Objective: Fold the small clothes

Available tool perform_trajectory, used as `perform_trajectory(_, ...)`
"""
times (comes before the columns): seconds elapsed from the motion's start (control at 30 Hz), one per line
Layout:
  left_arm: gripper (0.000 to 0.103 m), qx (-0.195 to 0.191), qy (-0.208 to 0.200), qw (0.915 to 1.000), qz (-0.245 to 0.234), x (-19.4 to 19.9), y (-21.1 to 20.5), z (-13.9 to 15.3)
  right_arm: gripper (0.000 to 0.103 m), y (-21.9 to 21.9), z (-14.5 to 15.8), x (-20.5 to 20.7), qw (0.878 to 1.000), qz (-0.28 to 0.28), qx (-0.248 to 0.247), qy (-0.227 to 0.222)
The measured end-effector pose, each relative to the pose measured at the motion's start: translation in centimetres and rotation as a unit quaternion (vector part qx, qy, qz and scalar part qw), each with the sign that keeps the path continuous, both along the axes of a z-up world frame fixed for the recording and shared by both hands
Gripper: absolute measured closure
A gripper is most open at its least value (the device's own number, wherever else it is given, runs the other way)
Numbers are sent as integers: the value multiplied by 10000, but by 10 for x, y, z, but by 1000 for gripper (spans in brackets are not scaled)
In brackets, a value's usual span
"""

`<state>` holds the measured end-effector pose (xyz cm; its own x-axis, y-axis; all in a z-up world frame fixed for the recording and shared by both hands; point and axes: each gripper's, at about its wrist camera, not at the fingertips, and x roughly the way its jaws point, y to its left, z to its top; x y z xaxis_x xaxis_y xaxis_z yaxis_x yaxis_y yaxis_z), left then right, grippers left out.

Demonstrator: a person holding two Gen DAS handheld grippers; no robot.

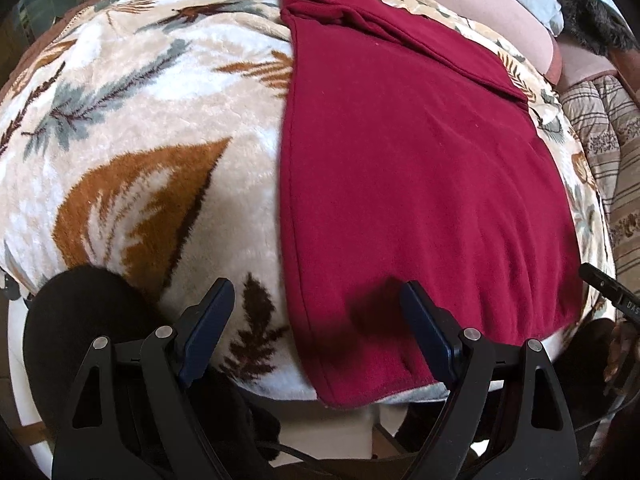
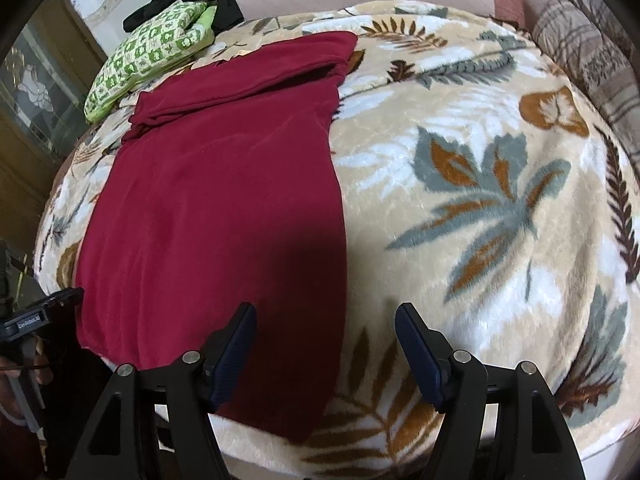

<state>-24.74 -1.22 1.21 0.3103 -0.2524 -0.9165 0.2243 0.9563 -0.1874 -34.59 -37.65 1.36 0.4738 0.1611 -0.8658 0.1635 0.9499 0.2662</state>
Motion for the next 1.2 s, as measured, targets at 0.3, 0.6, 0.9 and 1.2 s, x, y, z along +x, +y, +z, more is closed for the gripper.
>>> perform_trajectory(0.3,17,-26,120,9999,-91,-8,-6,-10,33,3,-8,-7,9991,13,402,105)
perform_trajectory(0.6,17,102,14,9999,-48,-11,-11,-12,28,22,-11,-7,9990,232,362,93)
perform_trajectory(0.9,17,86,-15,10000,-27,-12,-12,-14,21,37,-13,-6,9996,212,204,35)
perform_trajectory(1.2,14,67,60,10000,-42,-8,-12,-15,23,44,-12,-4,9993,-293,83,-224)
